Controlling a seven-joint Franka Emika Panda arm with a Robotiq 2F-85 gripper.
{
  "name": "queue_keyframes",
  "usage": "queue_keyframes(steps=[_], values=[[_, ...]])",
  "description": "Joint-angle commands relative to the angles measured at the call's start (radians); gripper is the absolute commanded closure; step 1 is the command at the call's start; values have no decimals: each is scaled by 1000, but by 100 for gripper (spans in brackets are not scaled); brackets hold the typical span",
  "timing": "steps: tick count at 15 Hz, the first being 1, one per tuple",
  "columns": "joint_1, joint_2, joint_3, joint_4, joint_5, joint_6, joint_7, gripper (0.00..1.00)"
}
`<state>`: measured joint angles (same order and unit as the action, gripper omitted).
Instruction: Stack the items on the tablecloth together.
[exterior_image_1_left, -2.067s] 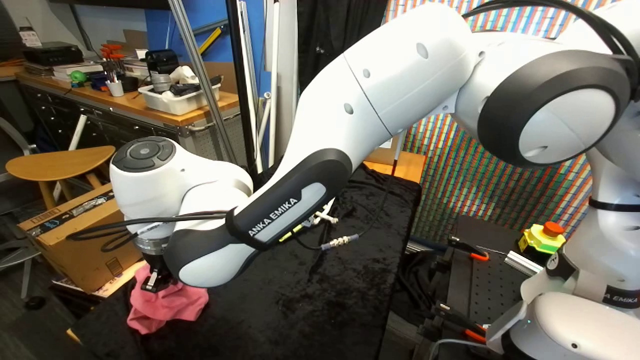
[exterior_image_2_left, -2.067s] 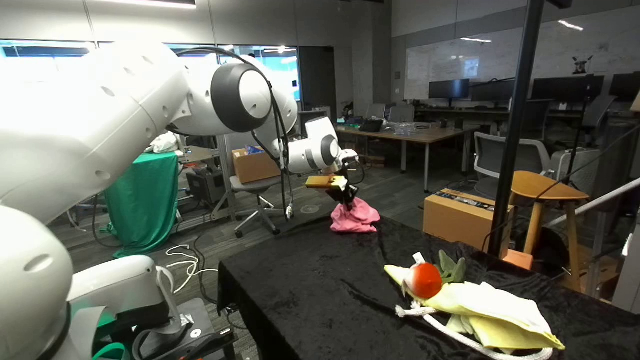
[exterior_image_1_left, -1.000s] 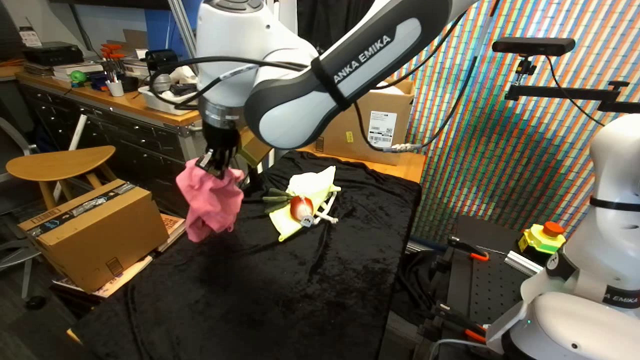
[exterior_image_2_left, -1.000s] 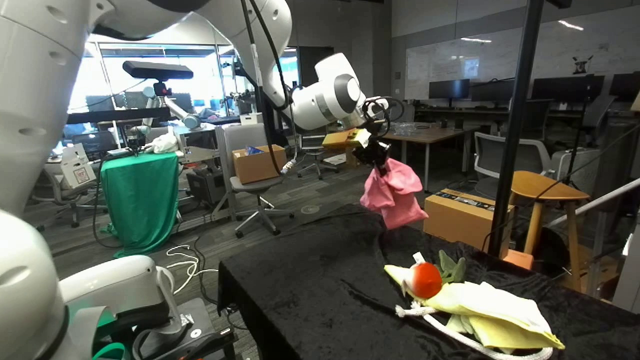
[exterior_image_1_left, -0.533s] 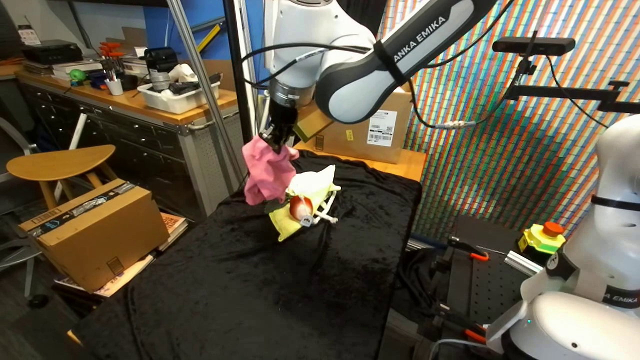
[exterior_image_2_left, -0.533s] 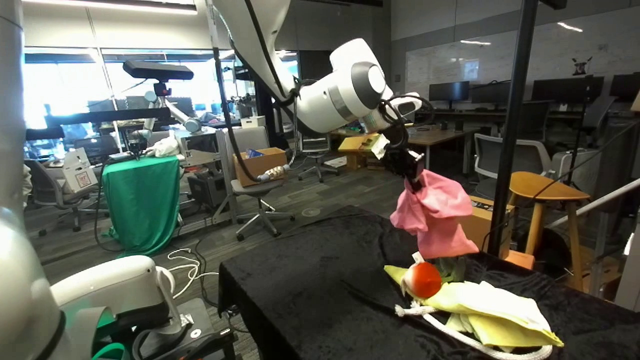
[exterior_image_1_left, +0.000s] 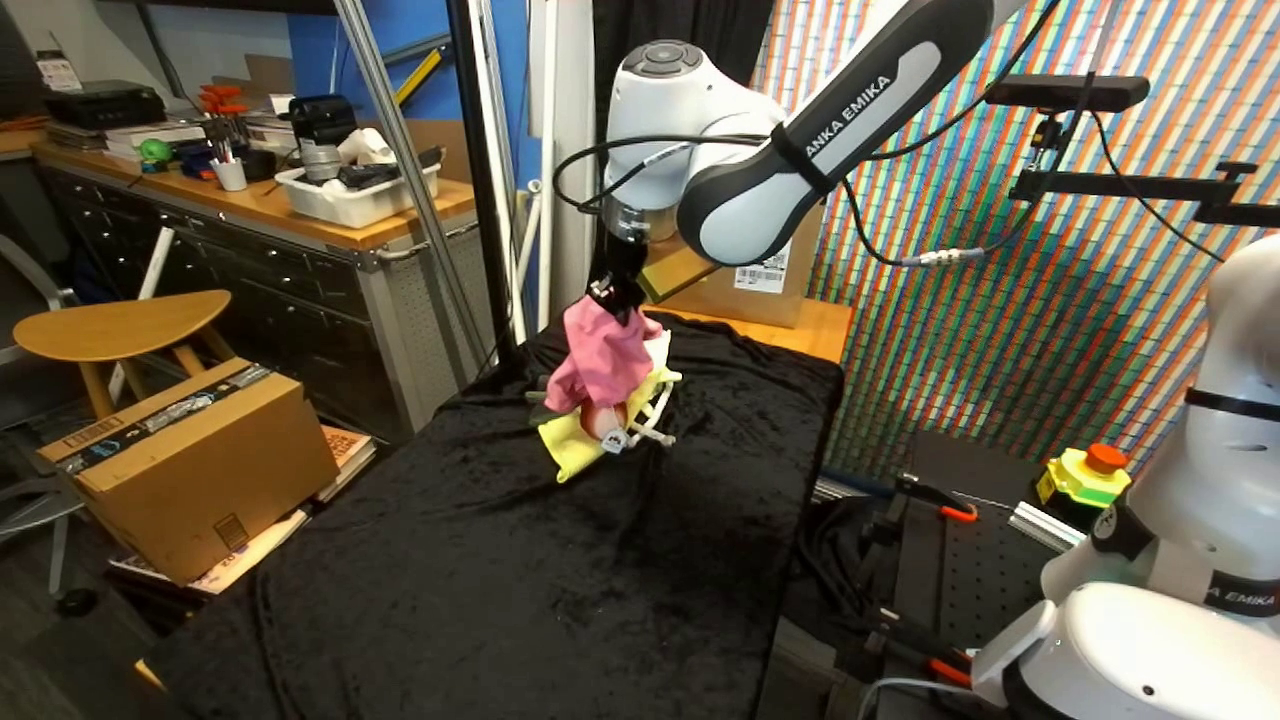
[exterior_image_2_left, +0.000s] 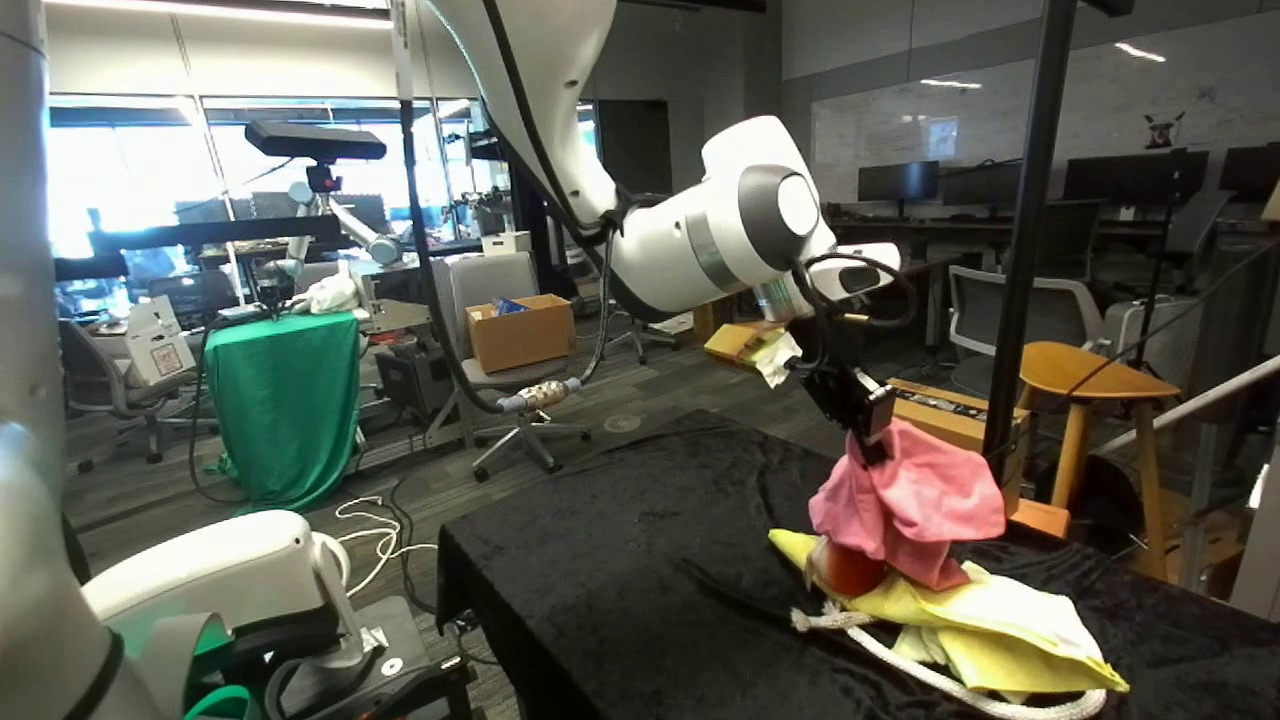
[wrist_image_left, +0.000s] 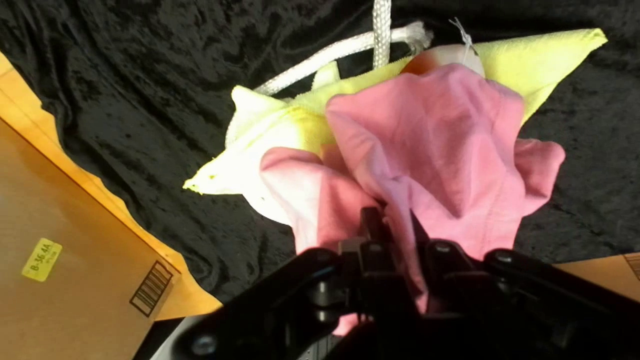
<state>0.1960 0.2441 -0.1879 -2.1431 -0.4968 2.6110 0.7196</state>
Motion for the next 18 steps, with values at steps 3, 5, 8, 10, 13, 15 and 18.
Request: queue_keyframes(steps=[3,5,8,10,13,15,18], values=[[-28,34,21,10,17,-43,16,90],[-33,36,30,8,41,-51,-5,62],[-33,27,37,1,48,-61,-8,40],[-30,19,37,0,47,-69,1,26],[-25,11,33,5,36,-89,21,2],[-26,-1,32,1,31,-94,27,0],[-27,-48,35,-17,19,-121,26,0]])
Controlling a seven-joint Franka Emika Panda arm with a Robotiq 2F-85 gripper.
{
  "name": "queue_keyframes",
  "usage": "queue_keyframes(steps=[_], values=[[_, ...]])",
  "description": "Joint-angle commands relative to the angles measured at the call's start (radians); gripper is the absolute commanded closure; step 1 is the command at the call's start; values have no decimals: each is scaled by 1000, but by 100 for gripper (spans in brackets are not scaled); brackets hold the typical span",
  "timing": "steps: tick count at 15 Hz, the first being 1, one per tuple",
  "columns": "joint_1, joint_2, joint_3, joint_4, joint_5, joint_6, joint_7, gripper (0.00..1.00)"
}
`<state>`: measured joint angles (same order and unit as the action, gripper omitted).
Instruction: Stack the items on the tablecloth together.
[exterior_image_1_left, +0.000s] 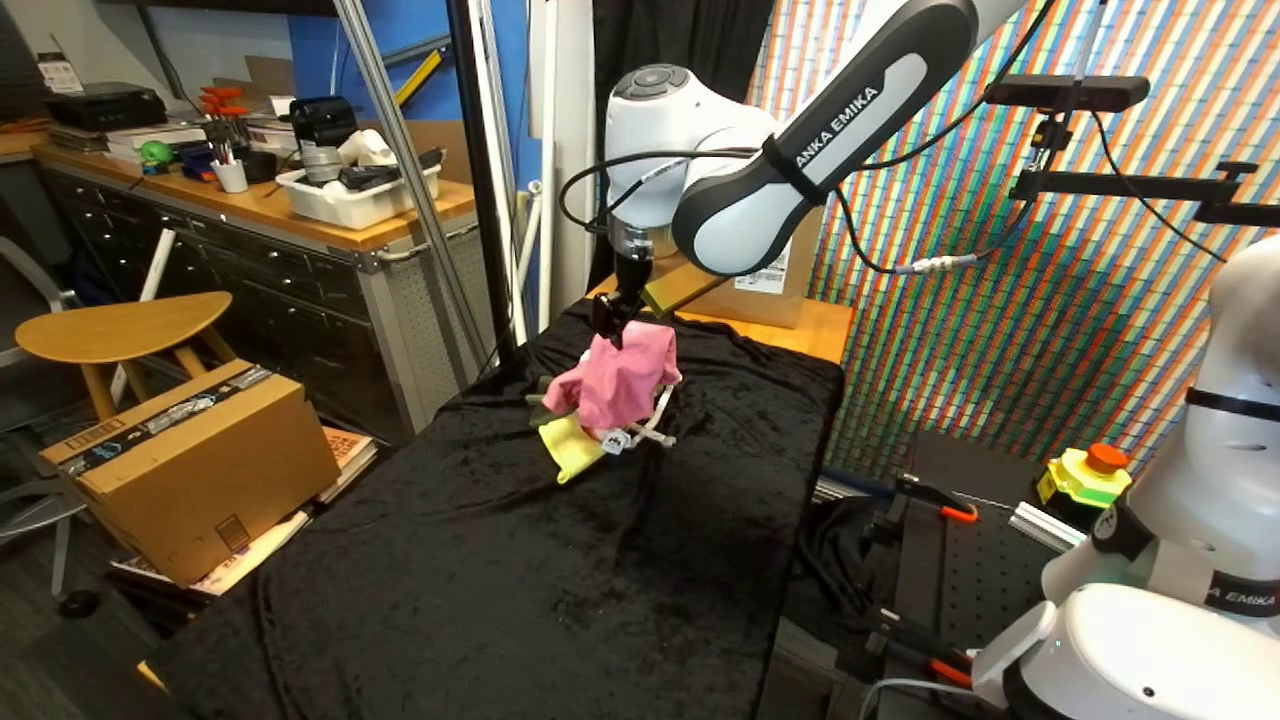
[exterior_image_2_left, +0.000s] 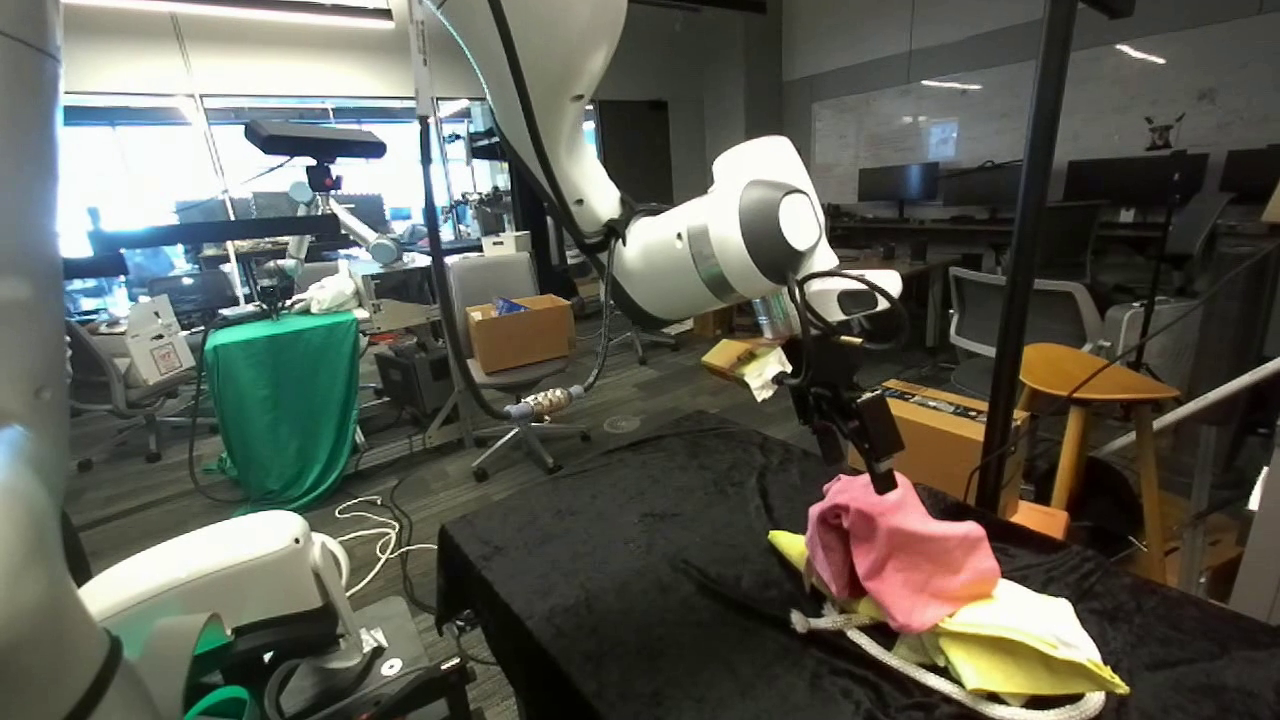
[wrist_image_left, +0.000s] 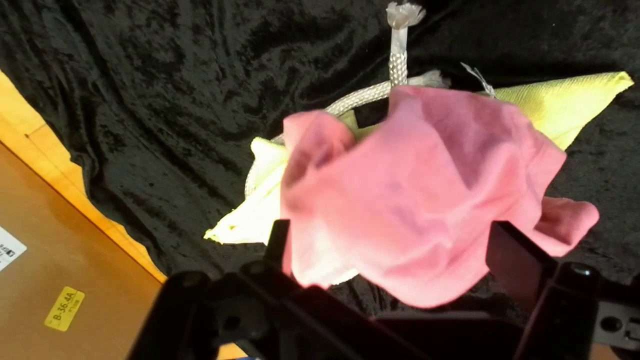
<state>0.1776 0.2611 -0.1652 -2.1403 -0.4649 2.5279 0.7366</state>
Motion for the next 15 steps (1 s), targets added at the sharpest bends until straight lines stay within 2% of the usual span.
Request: queue_keyframes(steps=[1,8,10,12,15], values=[[-16,-85,23,-29,3,-50,-15,0],[-39,-166,76,-52,2,-133,-26,0],[-52,-185,95,-68,30,-136,-75,0],[-70,-216,124,-102,122,-150,-215,0],[-84,-296,150,-173,226,-233,-414,0]])
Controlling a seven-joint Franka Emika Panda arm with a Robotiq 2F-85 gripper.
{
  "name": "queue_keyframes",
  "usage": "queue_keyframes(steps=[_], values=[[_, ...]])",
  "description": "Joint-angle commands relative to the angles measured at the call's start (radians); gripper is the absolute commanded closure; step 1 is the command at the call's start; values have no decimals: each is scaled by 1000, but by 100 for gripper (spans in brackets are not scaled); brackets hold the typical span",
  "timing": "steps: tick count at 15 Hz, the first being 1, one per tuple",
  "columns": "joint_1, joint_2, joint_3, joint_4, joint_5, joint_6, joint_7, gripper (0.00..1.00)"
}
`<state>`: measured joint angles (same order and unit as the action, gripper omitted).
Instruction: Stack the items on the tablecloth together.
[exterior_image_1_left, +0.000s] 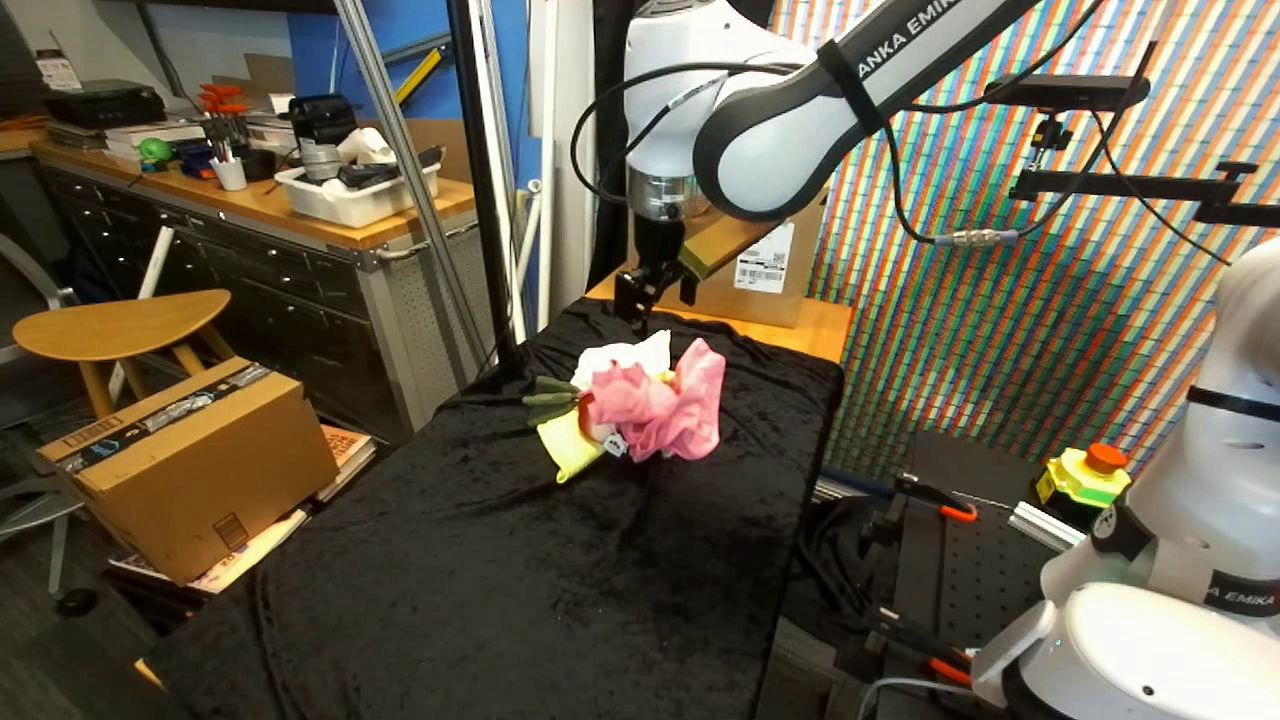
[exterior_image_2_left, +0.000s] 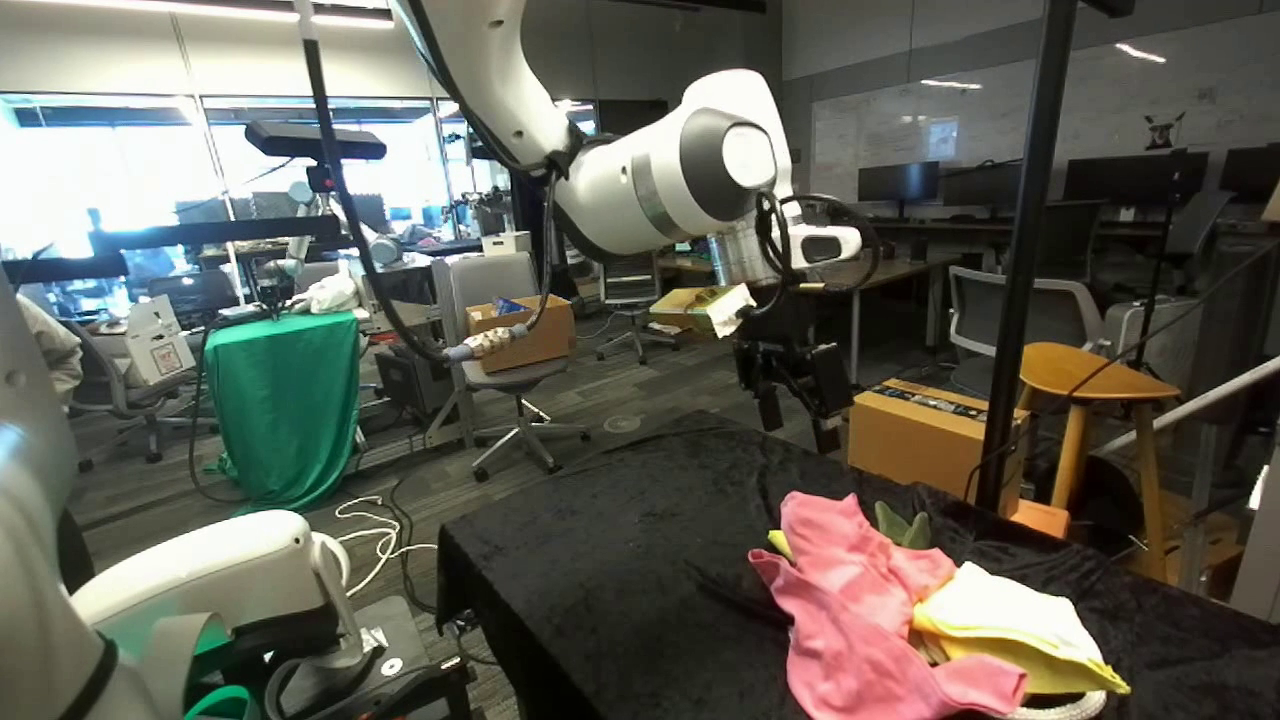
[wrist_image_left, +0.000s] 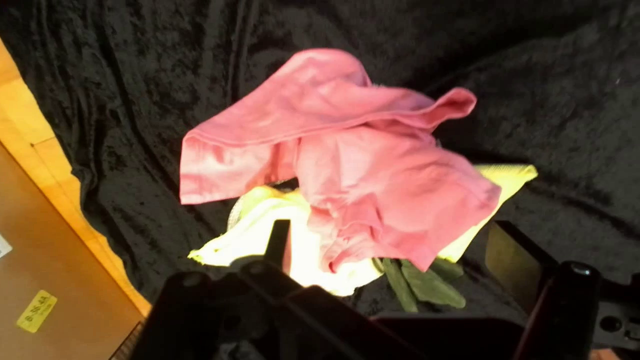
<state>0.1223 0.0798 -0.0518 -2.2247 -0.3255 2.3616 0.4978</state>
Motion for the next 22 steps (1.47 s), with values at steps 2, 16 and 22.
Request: queue_keyframes(steps=[2,16,22], values=[[-38,-191,44,-144,145,-123,-282,0],[-109,-778,-25,-406,320,-384,-574,0],[-127,-807,-27,-419,309,-371,-552,0]])
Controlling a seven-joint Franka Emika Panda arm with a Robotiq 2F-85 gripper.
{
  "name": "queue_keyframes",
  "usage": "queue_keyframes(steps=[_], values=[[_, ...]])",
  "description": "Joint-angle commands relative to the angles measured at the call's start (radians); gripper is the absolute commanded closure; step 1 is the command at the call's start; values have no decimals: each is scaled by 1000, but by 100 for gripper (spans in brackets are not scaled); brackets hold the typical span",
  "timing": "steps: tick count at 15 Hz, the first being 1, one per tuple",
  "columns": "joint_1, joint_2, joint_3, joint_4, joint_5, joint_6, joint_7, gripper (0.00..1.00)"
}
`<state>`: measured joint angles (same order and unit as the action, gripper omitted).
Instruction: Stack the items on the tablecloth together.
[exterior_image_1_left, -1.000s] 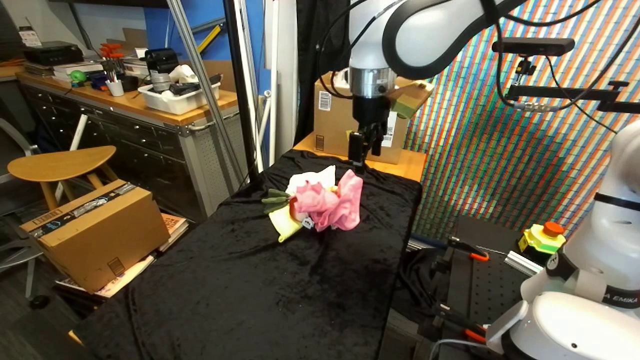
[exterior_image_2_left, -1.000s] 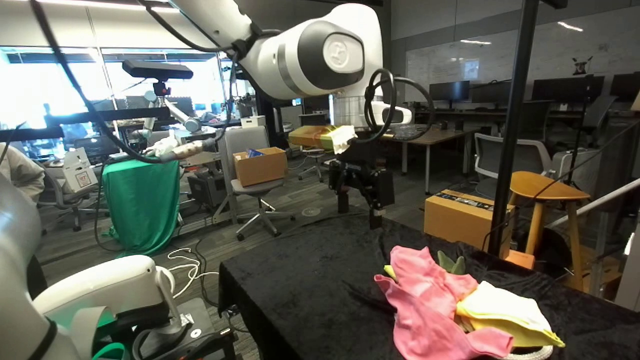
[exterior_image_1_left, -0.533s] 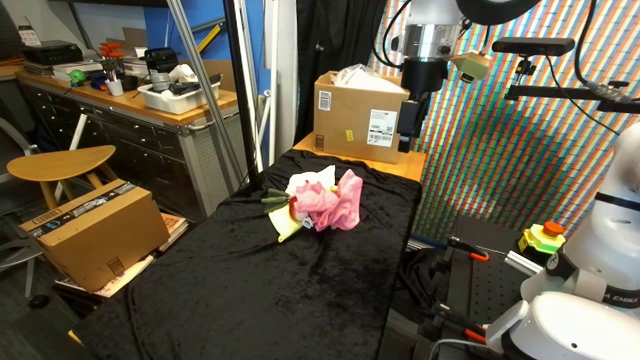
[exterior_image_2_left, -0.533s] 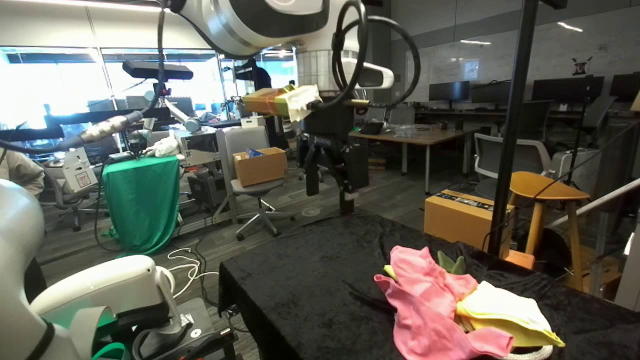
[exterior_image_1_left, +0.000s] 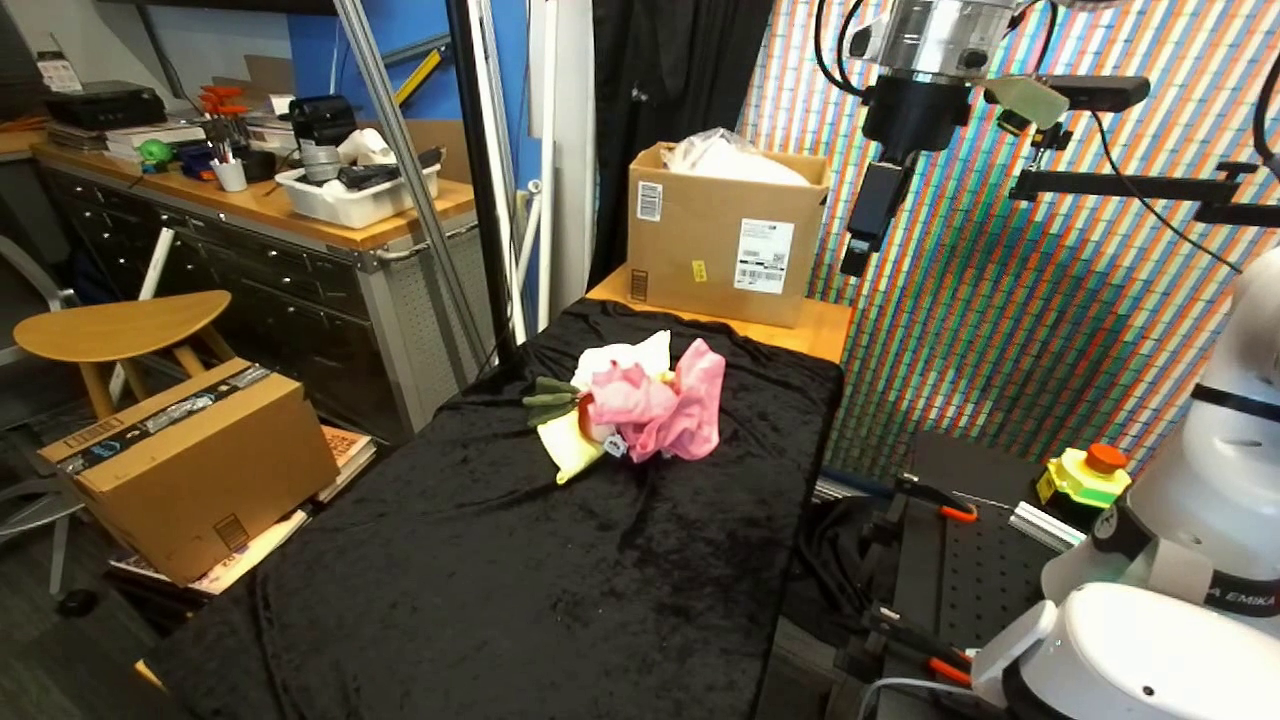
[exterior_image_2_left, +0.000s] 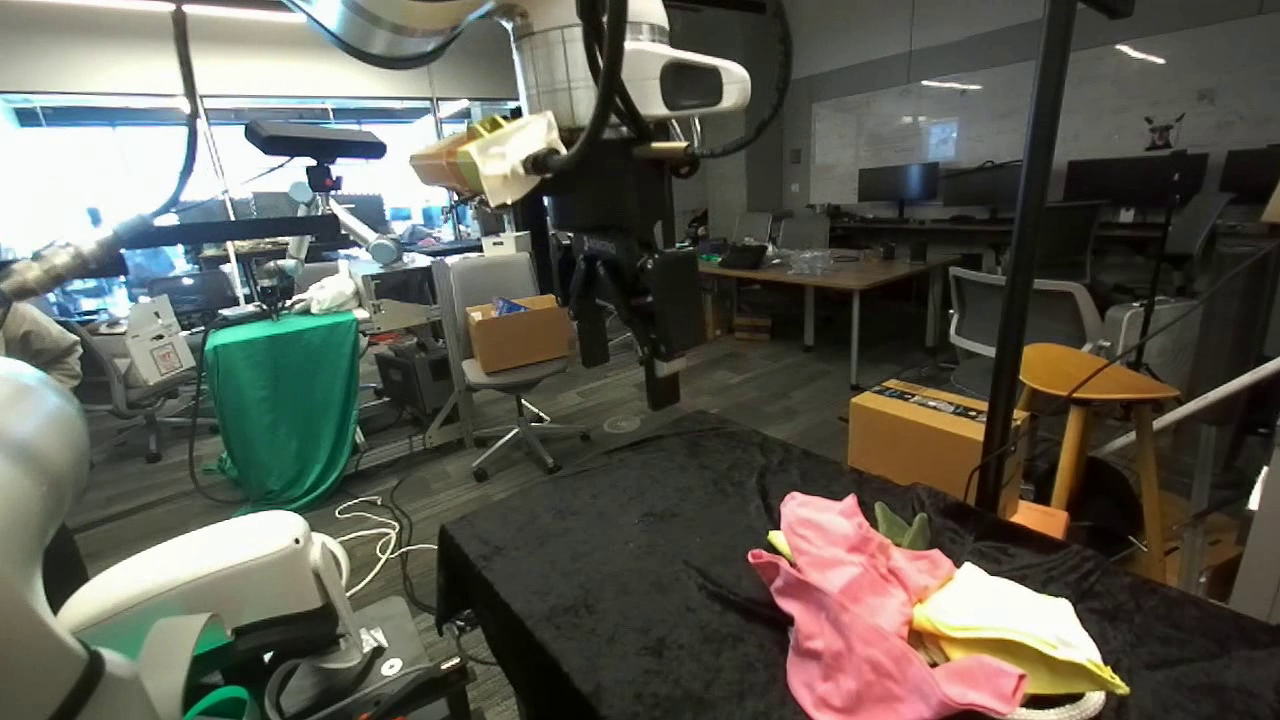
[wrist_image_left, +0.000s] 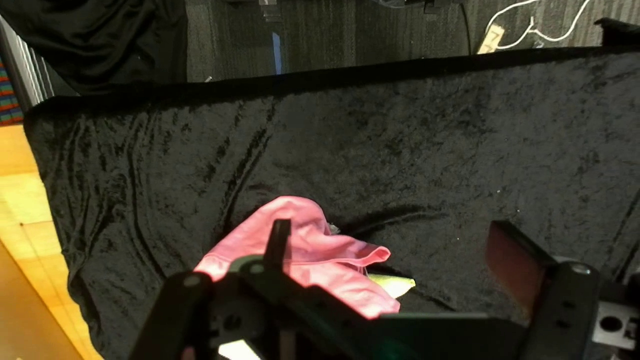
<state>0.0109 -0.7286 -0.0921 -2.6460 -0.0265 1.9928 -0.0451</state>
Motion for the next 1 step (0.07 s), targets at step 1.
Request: queue_keyframes(steps=[1], values=[[-16,-8,11,-4,10,-1,-9,0]])
